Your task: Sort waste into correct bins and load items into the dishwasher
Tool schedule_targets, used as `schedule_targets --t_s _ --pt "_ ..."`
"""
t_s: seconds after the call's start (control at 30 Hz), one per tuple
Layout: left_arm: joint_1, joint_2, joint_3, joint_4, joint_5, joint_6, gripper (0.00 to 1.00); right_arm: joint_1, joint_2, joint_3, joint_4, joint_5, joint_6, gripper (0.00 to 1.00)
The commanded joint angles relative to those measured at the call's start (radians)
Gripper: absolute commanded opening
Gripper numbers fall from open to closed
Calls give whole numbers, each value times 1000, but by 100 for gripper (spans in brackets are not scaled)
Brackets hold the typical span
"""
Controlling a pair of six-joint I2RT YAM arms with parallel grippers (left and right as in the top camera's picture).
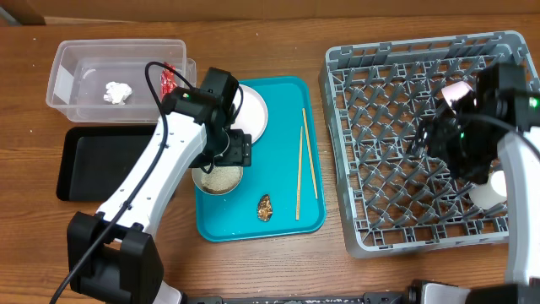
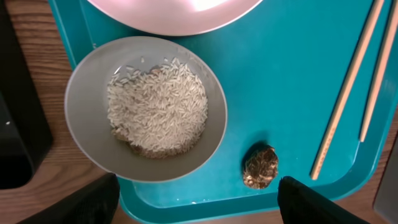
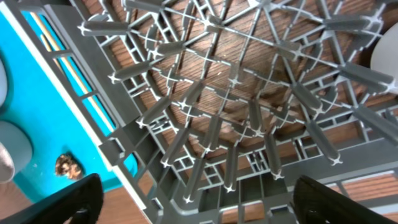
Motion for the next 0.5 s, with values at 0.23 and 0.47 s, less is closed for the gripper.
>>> schedule_targets --t_s 0.23,0.47 --pt "-29 -9 -74 89 8 -17 83 -6 -105 -82 40 87 50 100" --pt "-33 -9 -74 119 8 -17 82 -6 -105 -82 40 87 50 100"
